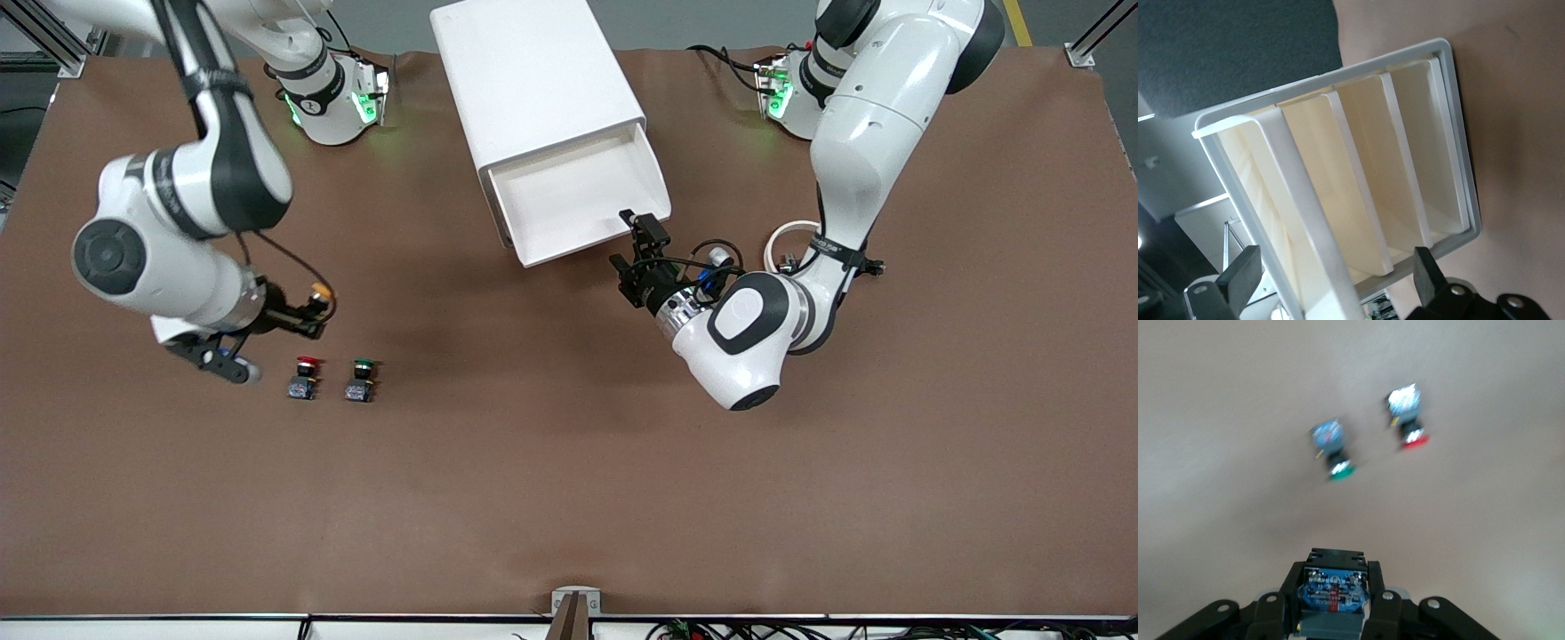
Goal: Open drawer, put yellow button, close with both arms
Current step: 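Lift the yellow button with the right gripper and carry it to the drawer, then lower the button into the drawer while the left gripper releases the handle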
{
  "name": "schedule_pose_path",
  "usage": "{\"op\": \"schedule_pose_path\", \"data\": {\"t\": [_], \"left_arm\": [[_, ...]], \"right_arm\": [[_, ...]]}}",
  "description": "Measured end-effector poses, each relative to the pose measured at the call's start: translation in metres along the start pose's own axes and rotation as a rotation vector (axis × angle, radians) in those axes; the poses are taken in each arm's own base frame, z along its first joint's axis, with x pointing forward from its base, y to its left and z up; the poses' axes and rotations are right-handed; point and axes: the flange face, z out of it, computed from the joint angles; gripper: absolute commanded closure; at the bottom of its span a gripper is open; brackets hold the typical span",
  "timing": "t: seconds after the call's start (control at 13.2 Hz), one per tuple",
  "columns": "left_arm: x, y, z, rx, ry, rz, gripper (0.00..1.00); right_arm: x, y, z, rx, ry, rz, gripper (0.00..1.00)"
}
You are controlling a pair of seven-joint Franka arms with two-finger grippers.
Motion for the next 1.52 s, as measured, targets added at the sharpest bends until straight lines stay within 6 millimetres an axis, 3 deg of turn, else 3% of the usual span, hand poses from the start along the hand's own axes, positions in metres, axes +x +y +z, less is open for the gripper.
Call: {"op": "schedule_pose_path", "data": {"t": [0.15, 0.3, 0.61, 0.84, 1.14, 1.52], "left_arm": [[-0.003, -0.01, -0.006, -0.028, 0.025, 0.094, 0.0], [-0.004, -0.017, -0.013, -0.057, 0.052, 0.178, 0.0], [0.004, -0.015, -0.023, -0.107, 0.114, 0.313, 0.0], [0.003, -0.018, -0.036, -0.188, 0.184, 0.432, 0.0], [0.003, -0.024, -0.042, -0.22, 0.305, 0.642, 0.0], [-0.007, -0.032, -0.056, -0.306, 0.545, 0.936, 0.0]], "right_arm": [[-0.04, -0.035, -0.032, 0.006, -0.011, 0.058, 1.0], [-0.081, -0.067, -0.051, 0.016, 0.001, 0.113, 1.0], [-0.176, -0.132, -0.055, 0.023, 0.025, 0.174, 1.0], [-0.234, -0.163, -0.051, 0.033, 0.06, 0.206, 1.0], [-0.29, -0.191, -0.042, 0.068, 0.13, 0.247, 1.0], [-0.322, -0.218, -0.002, 0.06, 0.145, 0.247, 1.0]]}}
